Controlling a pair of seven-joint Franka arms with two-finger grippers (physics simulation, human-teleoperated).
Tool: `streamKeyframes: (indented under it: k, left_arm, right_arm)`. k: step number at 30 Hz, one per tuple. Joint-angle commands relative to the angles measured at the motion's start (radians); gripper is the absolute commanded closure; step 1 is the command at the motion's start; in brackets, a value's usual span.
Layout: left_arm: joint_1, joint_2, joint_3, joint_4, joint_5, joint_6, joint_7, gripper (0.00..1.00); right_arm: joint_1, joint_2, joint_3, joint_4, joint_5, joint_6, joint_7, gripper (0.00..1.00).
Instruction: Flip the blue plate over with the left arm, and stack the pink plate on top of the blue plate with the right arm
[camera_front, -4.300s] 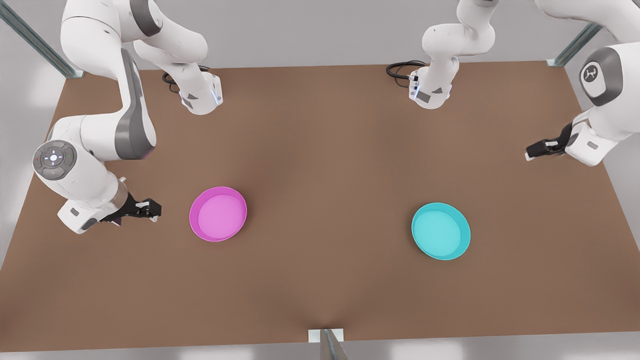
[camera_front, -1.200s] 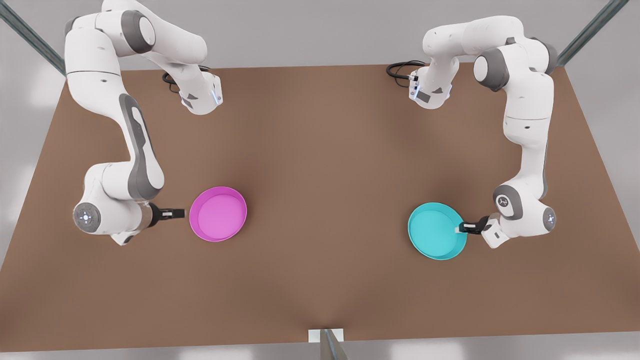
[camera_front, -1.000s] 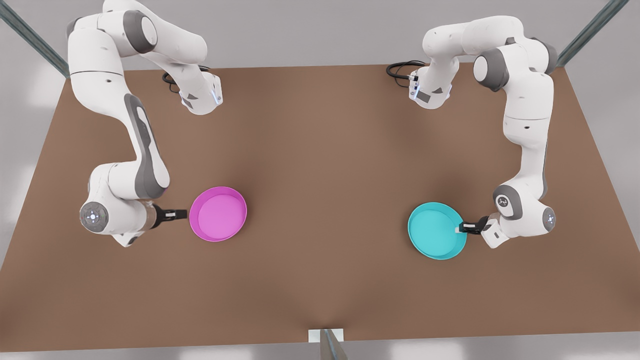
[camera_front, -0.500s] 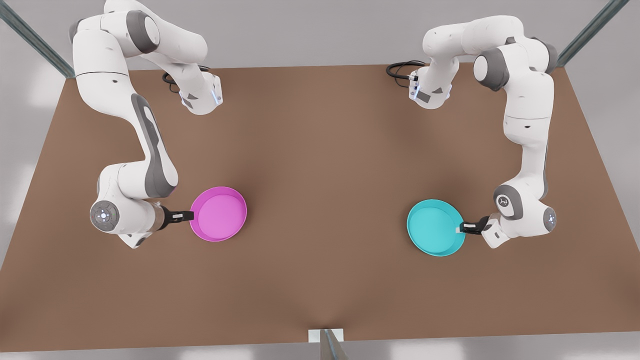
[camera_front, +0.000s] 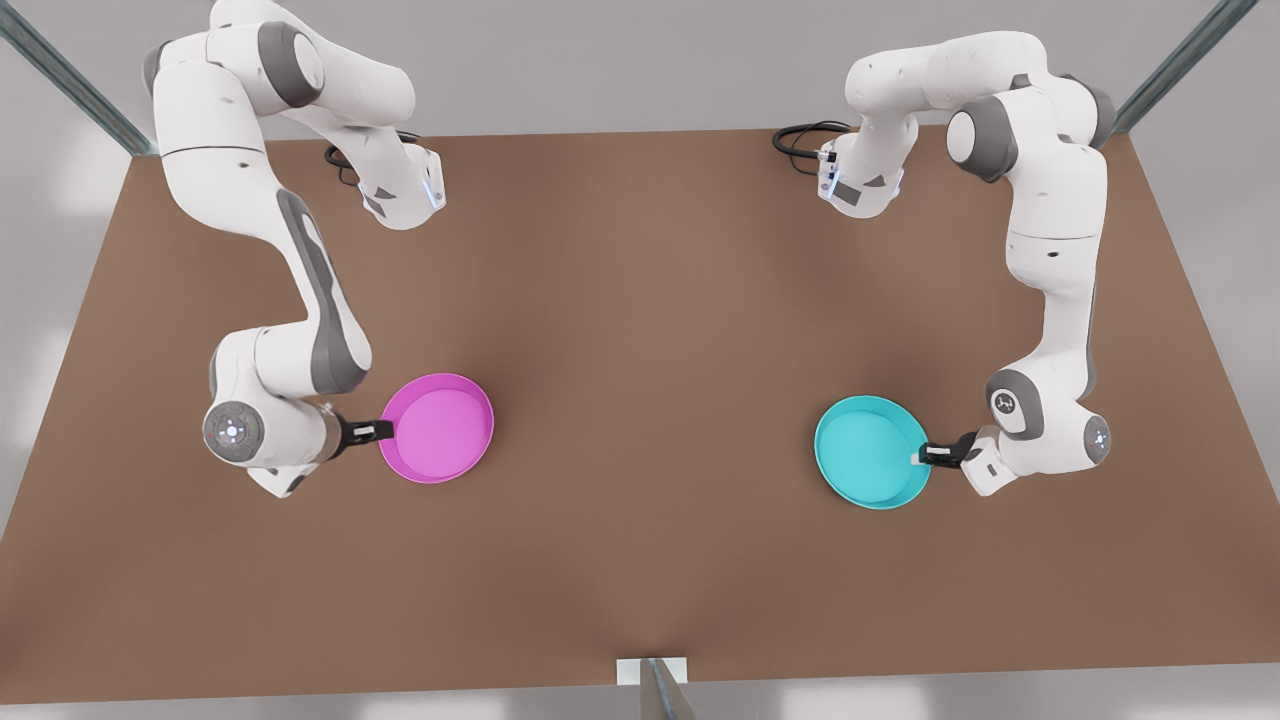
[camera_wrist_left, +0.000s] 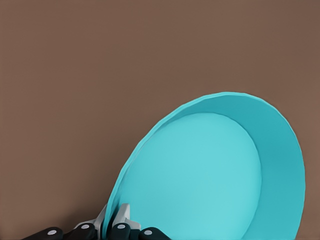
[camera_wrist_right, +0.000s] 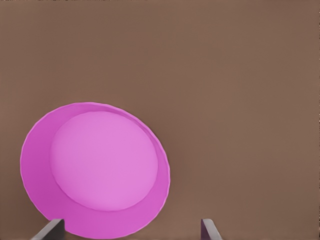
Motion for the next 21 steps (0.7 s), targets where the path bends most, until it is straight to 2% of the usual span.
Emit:
streamKeyframes:
  k: [1, 7, 15, 19, 21]
  left_arm:
    - [0.0, -0.002, 0.0, 0.0, -0.022, -0.001, 0.002, 0.74]
    - [0.0, -0.008, 0.0, 0.002, -0.001, -0.004, 0.002, 0.74]
    - [0.0, -0.089, 0.006, 0.002, 0.033, -0.063, -0.006, 0.74]
    - [-0.003, -0.129, 0.005, 0.003, 0.157, -0.093, -0.018, 0.74]
    - [-0.003, -0.129, 0.0, 0.057, 0.274, -0.142, -0.02, 0.74]
  right_arm:
    - [0.0, 0.0, 0.0, 0.002, 0.0, 0.0, 0.0, 0.0]
    - [-0.001, 0.0, 0.0, 0.002, 0.006, -0.008, -0.002, 0.0]
    - [-0.001, 0.003, 0.0, 0.002, 0.008, 0.0, -0.015, 0.0]
    - [0.002, 0.001, 0.0, 0.003, 0.008, 0.0, -0.012, 0.0]
    - [0.0, 0.003, 0.0, 0.003, 0.008, 0.0, -0.014, 0.0]
